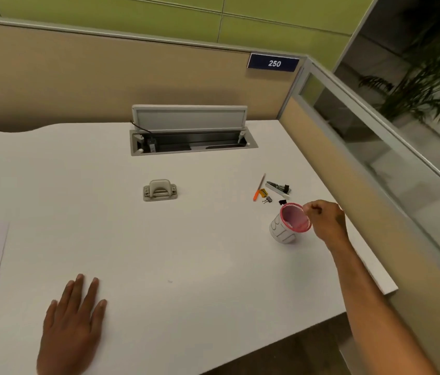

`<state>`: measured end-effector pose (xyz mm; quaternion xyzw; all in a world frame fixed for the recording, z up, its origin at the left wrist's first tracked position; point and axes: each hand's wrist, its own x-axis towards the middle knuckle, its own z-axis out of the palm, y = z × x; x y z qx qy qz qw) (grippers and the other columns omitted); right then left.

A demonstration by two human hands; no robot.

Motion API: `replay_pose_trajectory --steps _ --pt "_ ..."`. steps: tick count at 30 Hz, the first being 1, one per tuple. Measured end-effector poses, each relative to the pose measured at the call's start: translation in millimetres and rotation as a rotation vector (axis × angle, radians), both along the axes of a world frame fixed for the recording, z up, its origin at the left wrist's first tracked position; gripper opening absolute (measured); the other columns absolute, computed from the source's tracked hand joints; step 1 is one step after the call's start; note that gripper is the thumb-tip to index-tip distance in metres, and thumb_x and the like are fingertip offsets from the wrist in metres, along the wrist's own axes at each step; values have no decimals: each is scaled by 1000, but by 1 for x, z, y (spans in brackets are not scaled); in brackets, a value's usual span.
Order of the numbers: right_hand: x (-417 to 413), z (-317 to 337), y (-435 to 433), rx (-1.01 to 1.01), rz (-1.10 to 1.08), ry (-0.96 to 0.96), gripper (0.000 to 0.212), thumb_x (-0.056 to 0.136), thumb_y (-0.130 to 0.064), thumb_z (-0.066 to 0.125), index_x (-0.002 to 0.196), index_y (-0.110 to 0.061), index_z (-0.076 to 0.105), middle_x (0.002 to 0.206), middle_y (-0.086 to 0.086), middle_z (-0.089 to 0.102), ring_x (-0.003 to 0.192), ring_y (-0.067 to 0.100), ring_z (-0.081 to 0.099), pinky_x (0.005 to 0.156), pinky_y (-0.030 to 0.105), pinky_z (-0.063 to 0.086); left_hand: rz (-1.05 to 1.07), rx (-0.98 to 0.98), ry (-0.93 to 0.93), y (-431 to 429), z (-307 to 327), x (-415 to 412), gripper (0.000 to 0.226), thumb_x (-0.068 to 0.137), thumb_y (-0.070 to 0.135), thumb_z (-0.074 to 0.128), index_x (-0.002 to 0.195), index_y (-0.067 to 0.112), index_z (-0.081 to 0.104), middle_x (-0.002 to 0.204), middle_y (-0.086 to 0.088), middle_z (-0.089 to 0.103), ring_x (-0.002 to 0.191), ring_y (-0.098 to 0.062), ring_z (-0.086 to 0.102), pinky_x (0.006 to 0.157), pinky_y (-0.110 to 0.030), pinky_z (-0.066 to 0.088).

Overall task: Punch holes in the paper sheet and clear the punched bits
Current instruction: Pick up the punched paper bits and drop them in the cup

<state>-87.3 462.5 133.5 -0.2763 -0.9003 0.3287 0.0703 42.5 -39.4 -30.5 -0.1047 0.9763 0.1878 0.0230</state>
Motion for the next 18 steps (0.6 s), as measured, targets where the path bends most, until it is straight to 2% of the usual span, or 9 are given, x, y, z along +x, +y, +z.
replay_pose_trajectory --steps 4,9,11,14,18 --pt "-13 -9 8 167 119 -81 18 89 -7 60 99 -7 76 105 11 74 100 27 65 82 26 46 3 -11 8 -1 -5 1 72 87 58 16 150 29 36 161 2 27 148 -19 25 118 -45 17" --pt "-21 -10 12 221 84 -76 22 91 -6 58 105 -7 75 111 15 73 104 33 66 91 37 54 -5 -19 -5 -5 -12 0 69 88 58 17 150 31 34 162 4 24 148 -17 23 118 -43 16" --pt "-22 -7 10 217 45 -59 20 87 -8 61 102 -7 75 105 15 74 98 33 67 87 41 56 -8 -23 -12 -7 -14 0 69 89 58 17 151 32 32 162 6 21 149 -15 21 118 -43 14" --pt "-19 -3 2 291 70 -26 19 84 -3 59 88 -6 77 93 13 76 89 33 67 79 37 57 -20 -29 -14 -9 -14 1 69 90 58 15 152 31 29 163 7 17 150 -14 17 119 -42 13" --pt "-7 -9 -32 271 62 110 16 88 -16 62 95 -9 75 97 12 74 88 30 65 77 34 53 -38 -56 -24 -7 -4 3 69 92 56 13 153 28 28 163 4 16 151 -14 13 121 -42 13"
